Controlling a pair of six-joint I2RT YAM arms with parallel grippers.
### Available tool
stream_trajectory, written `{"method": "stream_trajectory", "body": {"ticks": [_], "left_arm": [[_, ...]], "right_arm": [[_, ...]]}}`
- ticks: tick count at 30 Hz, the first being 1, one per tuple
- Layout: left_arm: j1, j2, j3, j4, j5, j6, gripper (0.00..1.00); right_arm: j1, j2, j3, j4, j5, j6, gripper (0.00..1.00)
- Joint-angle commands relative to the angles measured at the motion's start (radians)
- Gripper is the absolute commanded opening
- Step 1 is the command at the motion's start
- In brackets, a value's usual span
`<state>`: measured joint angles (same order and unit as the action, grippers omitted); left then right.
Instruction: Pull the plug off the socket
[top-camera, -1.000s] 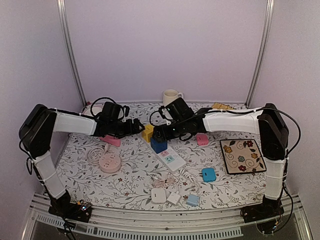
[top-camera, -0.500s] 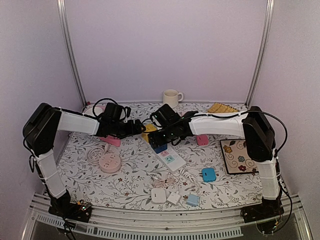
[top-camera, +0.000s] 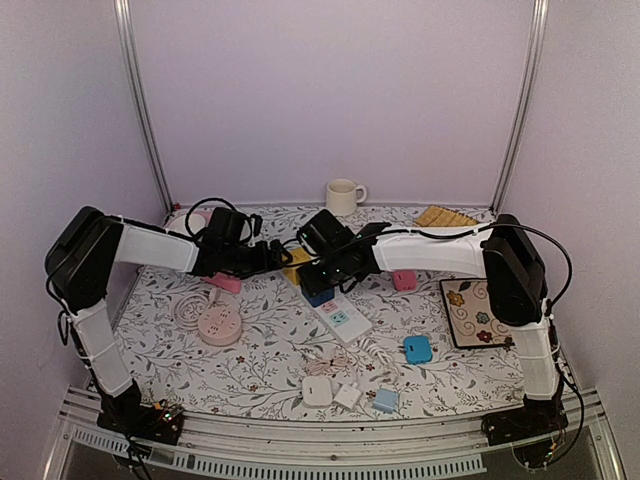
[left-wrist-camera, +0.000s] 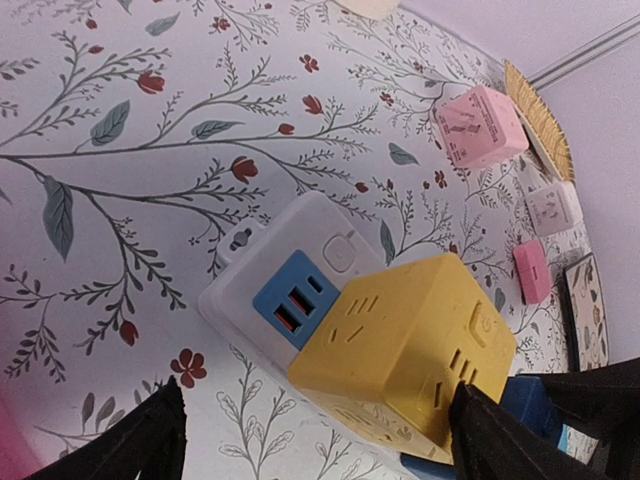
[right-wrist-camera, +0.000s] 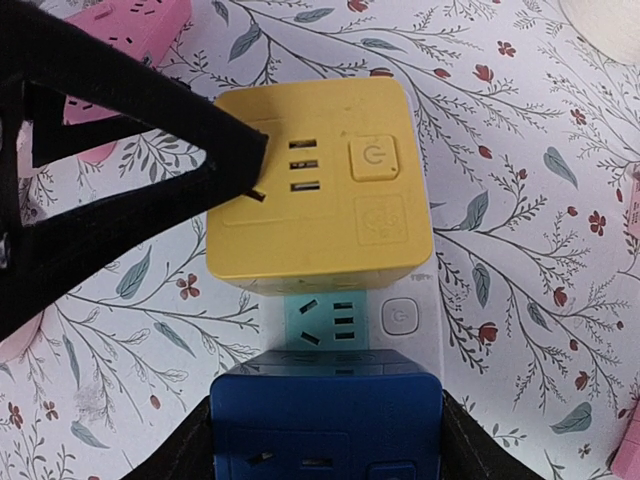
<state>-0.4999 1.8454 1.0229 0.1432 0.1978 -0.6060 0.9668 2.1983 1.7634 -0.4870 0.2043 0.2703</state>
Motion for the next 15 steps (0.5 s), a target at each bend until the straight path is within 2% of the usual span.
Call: {"method": "stream_trajectory", "body": {"ticks": [1, 15], "left_arm": [[-0.024, -0.029, -0.028, -0.025, 0.006, 0.003, 0.92], [-0.042, -0.037, -0.04, -0.004, 0.031, -0.012, 0.92]], "right_arm": [[0.022, -0.016, -0.008, -0.045, 0.011, 0.005, 0.44], [0.045, -0.091, -0.095, -0.041, -0.026, 0.05, 0.41]]}}
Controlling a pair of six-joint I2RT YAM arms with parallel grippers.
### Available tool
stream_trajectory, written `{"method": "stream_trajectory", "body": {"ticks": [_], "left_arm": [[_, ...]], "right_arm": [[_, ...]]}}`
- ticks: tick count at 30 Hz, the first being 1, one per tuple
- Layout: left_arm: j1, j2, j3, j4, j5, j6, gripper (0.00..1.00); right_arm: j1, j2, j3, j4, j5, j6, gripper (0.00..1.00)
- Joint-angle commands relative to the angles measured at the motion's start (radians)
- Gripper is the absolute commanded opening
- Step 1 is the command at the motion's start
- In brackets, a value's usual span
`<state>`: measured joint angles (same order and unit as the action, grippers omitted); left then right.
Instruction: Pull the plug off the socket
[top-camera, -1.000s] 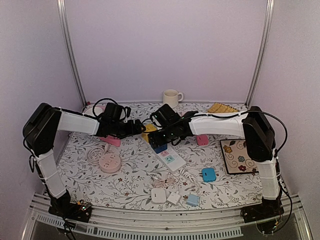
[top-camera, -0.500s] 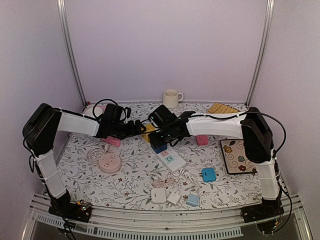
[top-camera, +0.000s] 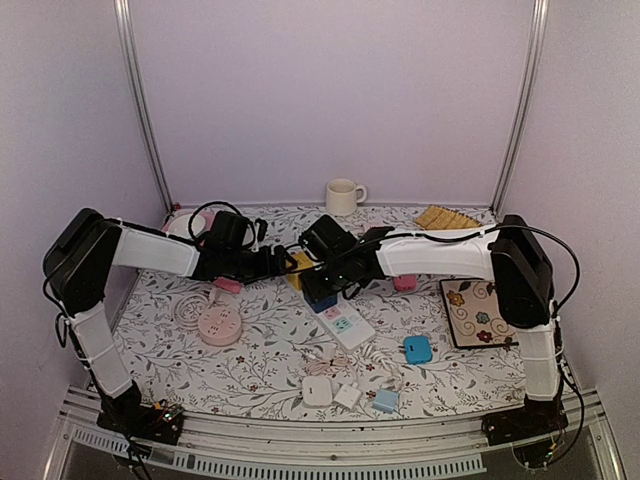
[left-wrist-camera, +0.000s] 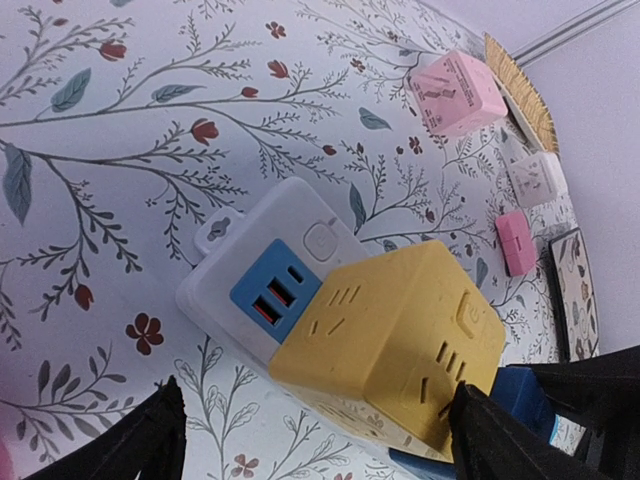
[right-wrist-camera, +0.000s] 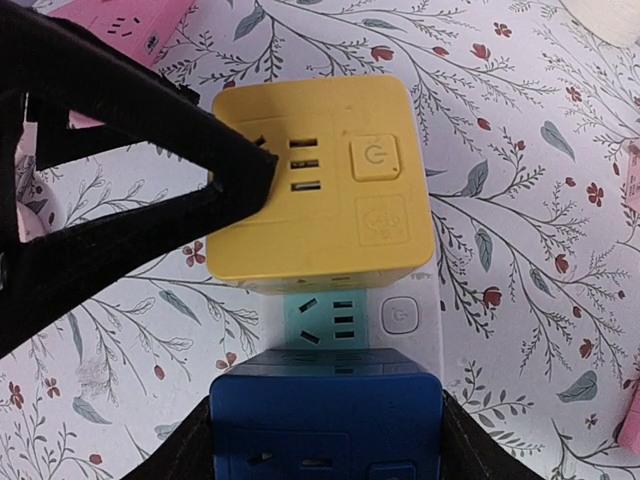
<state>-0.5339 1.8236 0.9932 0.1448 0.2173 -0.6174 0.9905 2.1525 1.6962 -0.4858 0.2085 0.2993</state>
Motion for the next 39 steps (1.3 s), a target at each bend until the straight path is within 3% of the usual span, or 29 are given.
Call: {"method": "stream_trajectory", "body": {"ticks": [1, 4, 18, 21, 39], "left_arm": [[-0.008, -0.014, -0.007, -0.005, 0.015, -0.001, 0.92], [-0.01, -0.015, -0.002, -0.004, 0.019, -0.001, 0.92], [-0.011, 0.018, 0.012, -0.012, 0.015, 0.002, 0.92], [-0.01, 0.025, -0.004, -0.014, 0.002, -0.003, 0.92], [0.004, 0.059, -0.11, 0.002, -0.036, -0.011, 0.92]], "right_arm": [[0.023, -0.05, -0.031, -0.043, -0.033, 0.022, 0.41], [0.026, -0.058, -0.047, -0.032, -0.049, 0.029, 0.42], [0.003, -0.026, -0.016, -0.019, -0.083, 0.019, 0.8], [-0.001, -0.025, -0.013, -0.018, -0.087, 0.018, 0.81], [0.003, -0.02, 0.08, -0.071, -0.052, -0.016, 0.38]]}}
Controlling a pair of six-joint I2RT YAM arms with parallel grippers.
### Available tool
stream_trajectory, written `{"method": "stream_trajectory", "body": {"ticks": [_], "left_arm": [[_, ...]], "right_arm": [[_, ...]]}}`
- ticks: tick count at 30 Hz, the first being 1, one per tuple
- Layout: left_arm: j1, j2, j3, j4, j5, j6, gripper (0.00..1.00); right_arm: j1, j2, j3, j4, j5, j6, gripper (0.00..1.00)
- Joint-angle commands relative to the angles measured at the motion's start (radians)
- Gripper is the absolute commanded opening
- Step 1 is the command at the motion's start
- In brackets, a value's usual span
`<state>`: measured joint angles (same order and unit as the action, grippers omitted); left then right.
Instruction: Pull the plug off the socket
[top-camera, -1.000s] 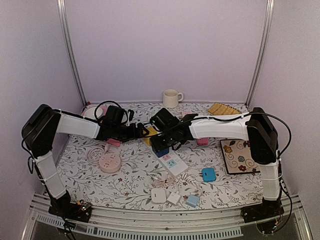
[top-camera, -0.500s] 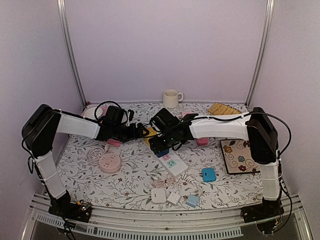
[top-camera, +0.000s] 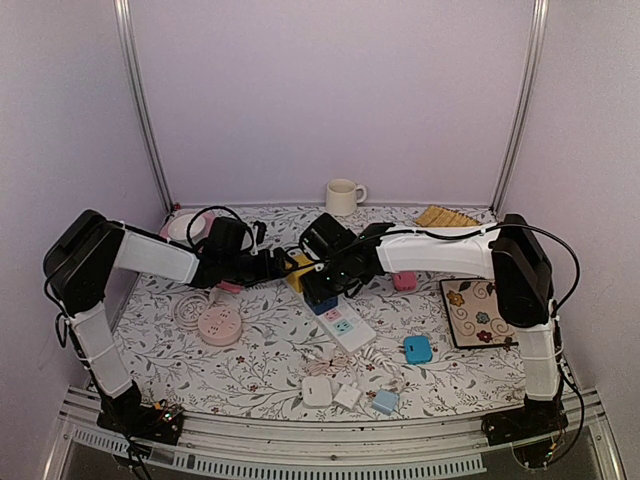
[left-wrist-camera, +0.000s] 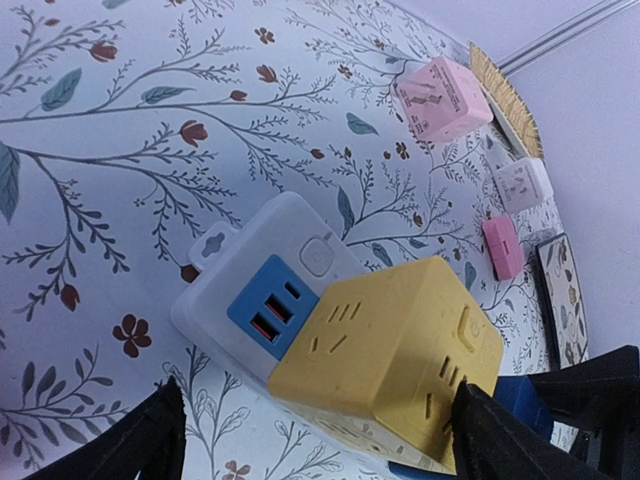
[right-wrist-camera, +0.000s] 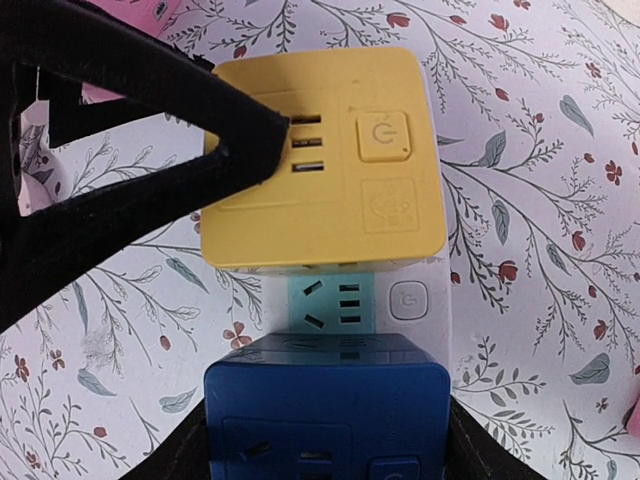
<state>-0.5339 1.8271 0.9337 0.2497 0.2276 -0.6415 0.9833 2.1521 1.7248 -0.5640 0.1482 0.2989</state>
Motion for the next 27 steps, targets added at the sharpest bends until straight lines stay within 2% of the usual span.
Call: {"method": "stream_trajectory", "body": {"ticks": [1, 7, 11, 18, 22, 27], "left_arm": [[0.005, 0.059, -0.055, -0.102, -0.048, 0.012, 0.92], [0.005, 0.073, -0.07, -0.092, -0.047, 0.004, 0.92], [0.007, 0.075, -0.078, -0.092, -0.057, 0.008, 0.92], [0.01, 0.075, -0.086, -0.087, -0.056, 0.008, 0.92], [0.011, 0.079, -0.085, -0.087, -0.055, 0.009, 0.92], [0.01, 0.085, -0.084, -0.086, -0.055, 0.009, 0.92]], "right_arm": [[0.014, -0.028, 0.051, 0.015, 0.016, -0.022, 0.38], [0.056, -0.035, 0.051, 0.058, 0.05, -0.122, 0.35], [0.052, -0.058, 0.033, 0.076, 0.067, -0.12, 0.33], [-0.042, -0.14, -0.07, 0.147, -0.095, -0.035, 0.3], [-0.048, -0.152, -0.084, 0.177, -0.14, -0.013, 0.3], [0.009, -0.135, -0.045, 0.169, -0.059, -0.064, 0.3]]}}
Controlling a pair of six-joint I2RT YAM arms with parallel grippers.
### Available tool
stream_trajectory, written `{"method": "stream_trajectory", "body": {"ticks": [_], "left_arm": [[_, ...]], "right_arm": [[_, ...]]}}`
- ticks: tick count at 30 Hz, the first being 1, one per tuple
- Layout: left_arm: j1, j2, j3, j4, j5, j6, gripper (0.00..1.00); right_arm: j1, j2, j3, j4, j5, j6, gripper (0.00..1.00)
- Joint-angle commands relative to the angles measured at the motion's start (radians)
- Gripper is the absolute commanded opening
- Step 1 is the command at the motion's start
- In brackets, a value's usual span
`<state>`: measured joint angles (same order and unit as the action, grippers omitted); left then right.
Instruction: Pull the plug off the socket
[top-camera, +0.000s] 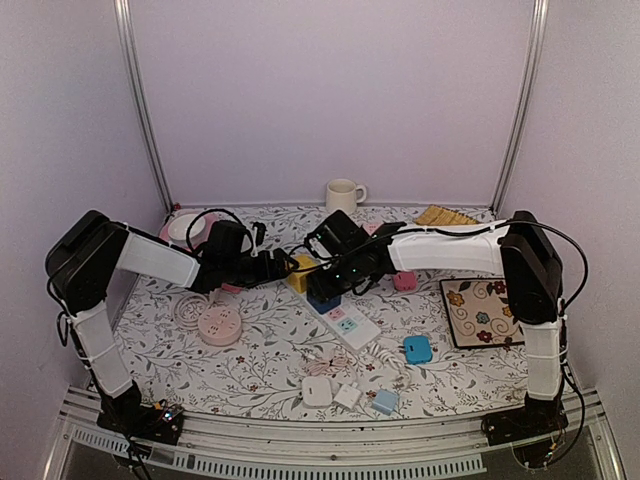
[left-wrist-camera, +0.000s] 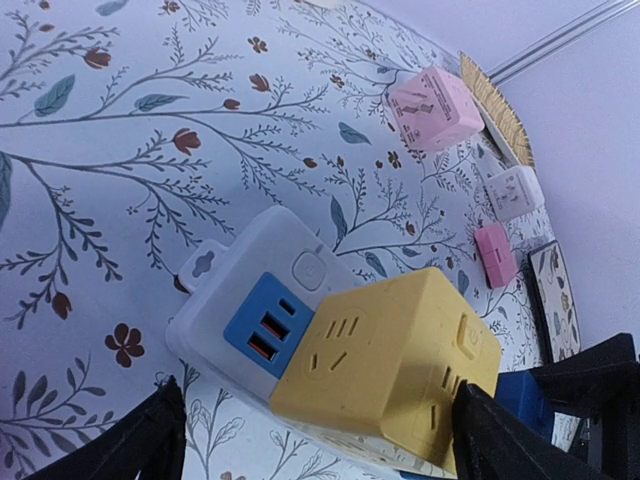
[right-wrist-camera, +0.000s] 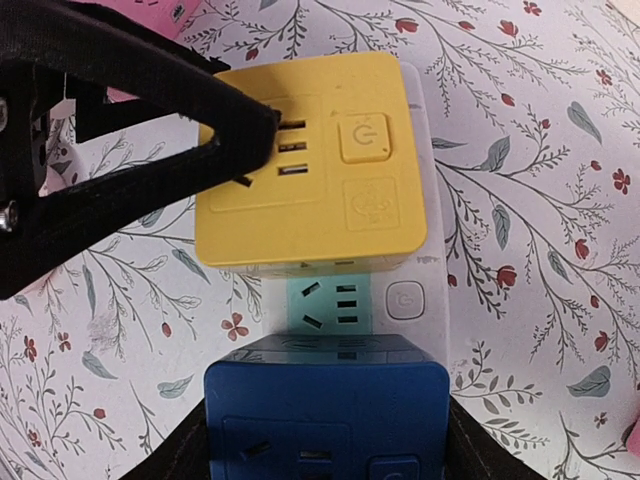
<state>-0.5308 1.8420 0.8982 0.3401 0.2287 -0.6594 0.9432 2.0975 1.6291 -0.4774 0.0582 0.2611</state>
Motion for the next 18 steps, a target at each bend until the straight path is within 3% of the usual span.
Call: {"method": "stream_trajectory", "body": {"ticks": [1, 9, 18], "left_arm": [[0.008, 0.072, -0.048, -0.176, -0.058, 0.027, 0.91], [0.008, 0.087, -0.047, -0.181, -0.063, 0.028, 0.91], [0.008, 0.088, -0.051, -0.185, -0.067, 0.036, 0.91]], "right_arm": [[0.062, -0.075, 0.062, 0.078, 0.049, -0.04, 0.3], [0.096, -0.055, 0.106, 0.062, 0.133, -0.121, 0.3], [0.017, -0.088, 0.083, 0.068, -0.031, -0.034, 0.3]]}}
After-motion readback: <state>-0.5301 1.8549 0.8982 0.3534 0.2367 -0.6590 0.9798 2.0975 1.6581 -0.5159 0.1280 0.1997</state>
